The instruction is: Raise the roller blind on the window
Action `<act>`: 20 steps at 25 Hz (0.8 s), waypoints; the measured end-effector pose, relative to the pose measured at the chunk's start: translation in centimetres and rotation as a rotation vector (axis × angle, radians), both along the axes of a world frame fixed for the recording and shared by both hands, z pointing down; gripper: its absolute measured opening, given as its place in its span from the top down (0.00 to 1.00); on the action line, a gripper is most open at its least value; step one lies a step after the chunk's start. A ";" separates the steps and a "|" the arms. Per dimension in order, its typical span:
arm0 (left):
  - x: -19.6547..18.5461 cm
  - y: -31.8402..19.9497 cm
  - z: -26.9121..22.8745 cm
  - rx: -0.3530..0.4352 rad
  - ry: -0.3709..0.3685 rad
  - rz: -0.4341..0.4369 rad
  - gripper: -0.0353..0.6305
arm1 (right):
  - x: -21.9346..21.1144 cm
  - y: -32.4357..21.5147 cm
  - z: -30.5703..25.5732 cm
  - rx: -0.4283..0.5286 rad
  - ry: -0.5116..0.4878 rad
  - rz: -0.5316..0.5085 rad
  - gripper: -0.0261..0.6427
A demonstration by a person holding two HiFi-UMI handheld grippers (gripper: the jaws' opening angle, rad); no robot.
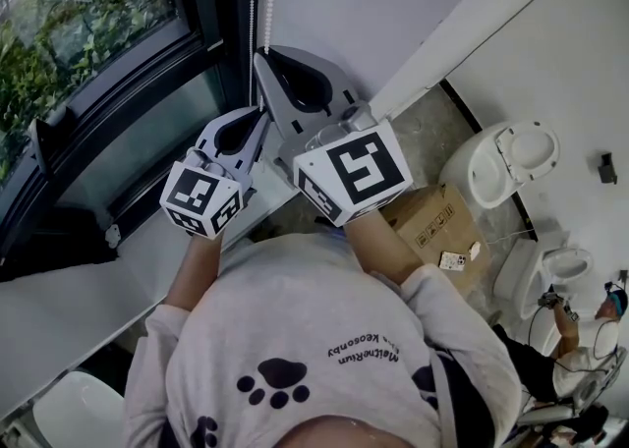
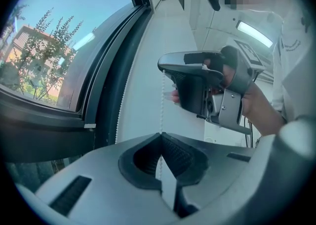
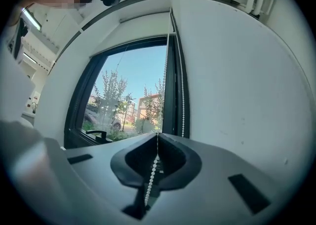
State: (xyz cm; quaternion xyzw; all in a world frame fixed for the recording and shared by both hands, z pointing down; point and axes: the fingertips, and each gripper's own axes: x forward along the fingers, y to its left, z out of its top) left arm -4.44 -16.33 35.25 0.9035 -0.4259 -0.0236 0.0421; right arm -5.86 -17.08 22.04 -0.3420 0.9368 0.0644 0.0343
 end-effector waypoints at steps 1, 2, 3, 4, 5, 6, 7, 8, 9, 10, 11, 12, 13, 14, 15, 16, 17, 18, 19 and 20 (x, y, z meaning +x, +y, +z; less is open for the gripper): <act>0.1 0.1 0.0 0.003 -0.006 0.000 0.94 | 0.1 0.0 0.0 0.007 -0.002 0.005 0.94; 0.3 0.2 0.1 0.004 -0.012 0.000 0.94 | 0.2 0.1 0.0 0.014 -0.002 0.009 0.94; 0.4 0.2 0.3 0.003 -0.020 -0.001 0.94 | 0.2 0.1 0.2 0.017 0.002 0.014 0.94; 0.5 0.2 0.7 -0.002 -0.027 -0.003 0.94 | 0.3 0.1 0.6 0.014 0.010 0.017 0.94; 0.5 0.2 1.2 -0.010 -0.033 -0.007 0.94 | 0.3 0.1 1.2 0.005 0.019 0.019 0.94; 0.5 0.2 1.9 -0.019 -0.038 -0.011 0.94 | 0.3 0.0 1.9 -0.008 0.024 0.019 0.94; 0.5 0.2 2.6 -0.030 -0.041 -0.016 0.94 | 0.3 0.0 2.6 -0.020 0.026 0.017 0.94; 0.4 0.3 3.2 -0.041 -0.046 -0.018 0.94 | 0.3 0.1 3.2 -0.028 0.028 0.017 0.94; 0.4 0.3 3.9 -0.052 -0.050 -0.020 0.94 | 0.3 0.1 3.8 -0.031 0.029 0.018 0.94; 0.5 0.4 4.4 -0.060 -0.055 -0.021 0.94 | 0.3 0.2 4.4 -0.032 0.031 0.020 0.94; 0.5 0.4 5.0 -0.068 -0.058 -0.022 0.94 | 0.3 0.3 4.9 -0.034 0.033 0.022 0.94; 0.5 0.3 5.5 -0.076 -0.060 -0.024 0.94 | 0.3 0.4 5.4 -0.038 0.035 0.023 0.94; 0.4 0.3 6.0 -0.085 -0.060 -0.026 0.94 | 0.3 0.4 5.9 -0.042 0.037 0.024 0.94; 0.4 0.2 6.5 -0.095 -0.060 -0.028 0.94 | 0.3 0.4 6.4 -0.048 0.039 0.025 0.94; 0.3 0.2 7.1 -0.104 -0.061 -0.030 0.94 | 0.3 0.4 7.0 -0.054 0.044 0.027 0.94; 0.3 0.2 7.7 -0.114 -0.063 -0.032 0.94 | 0.3 0.4 7.6 -0.061 0.049 0.028 0.94; 0.3 0.2 8.3 -0.123 -0.063 -0.033 0.94 | 0.3 0.4 8.3 -0.068 0.055 0.029 0.94; 0.3 0.3 8.9 -0.135 -0.061 -0.032 0.94 | 0.4 0.4 8.9 -0.075 0.061 0.031 0.94; 0.4 0.4 9.5 -0.148 -0.054 -0.030 0.94 | 0.4 0.4 9.6 -0.082 0.068 0.034 0.94; 0.4 0.4 10.2 -0.164 -0.046 -0.027 0.94 | 0.4 0.4 10.2 -0.089 0.074 0.036 0.94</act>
